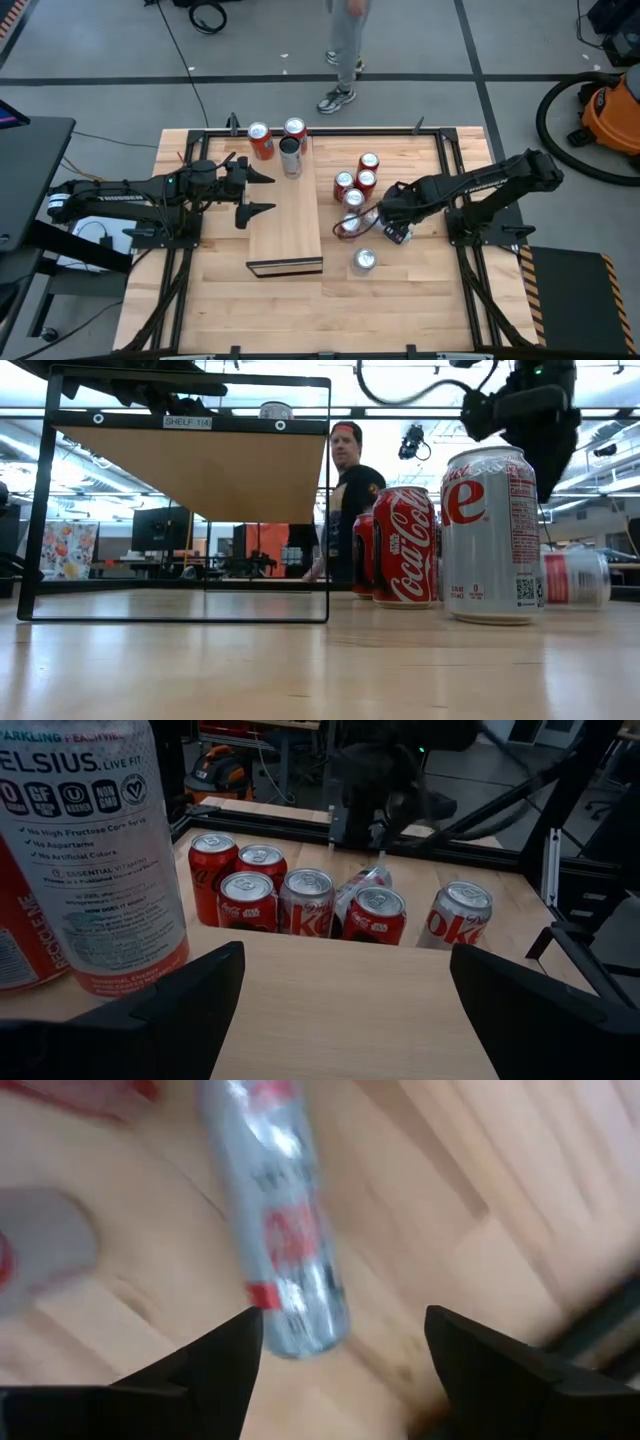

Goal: Place canned beverage on shelf
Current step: Put the white-pink soda can on the shelf and align it with the other white-pink soda can

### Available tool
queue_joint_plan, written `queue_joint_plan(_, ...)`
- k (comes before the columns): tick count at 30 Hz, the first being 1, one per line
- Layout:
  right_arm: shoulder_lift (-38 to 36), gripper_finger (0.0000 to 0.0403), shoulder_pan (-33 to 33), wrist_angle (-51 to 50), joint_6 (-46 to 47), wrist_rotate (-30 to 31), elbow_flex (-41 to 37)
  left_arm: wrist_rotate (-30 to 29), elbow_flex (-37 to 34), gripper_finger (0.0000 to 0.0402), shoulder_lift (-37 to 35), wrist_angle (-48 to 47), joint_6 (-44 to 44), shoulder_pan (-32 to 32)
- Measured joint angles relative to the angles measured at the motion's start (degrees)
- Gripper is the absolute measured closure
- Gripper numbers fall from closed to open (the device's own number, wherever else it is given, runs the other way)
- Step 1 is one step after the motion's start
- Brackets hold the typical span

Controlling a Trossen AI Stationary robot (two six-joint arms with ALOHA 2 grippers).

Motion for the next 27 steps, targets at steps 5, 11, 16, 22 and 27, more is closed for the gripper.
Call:
queue_joint_plan(5,0.07,0.0073,-0.40,10.03,-3.32,0.71,-5.35,0.00,0.00,0.0036,0.00,-0.02,-0.15,0.00)
queue_joint_plan(11,0.86,0.0035,-0.34,14.96,-3.54,0.83,-12.41,0.00,0.00,0.0036,0.00,-0.09,-0.15,-0.01)
queue_joint_plan(16,2.27,0.0028,-0.34,20.97,-3.96,0.83,-17.74,0.00,0.00,0.0036,0.00,0.01,-0.15,0.00)
queue_joint_plan(22,4.77,0.0055,0.15,24.36,-2.73,0.66,-19.80,0.00,0.00,0.0036,0.00,0.02,-0.62,-0.02)
queue_joint_plan(27,7.56,0.0108,2.01,25.51,-2.64,0.86,-19.78,0.00,0.00,0.0036,0.00,0.03,-1.66,0.00)
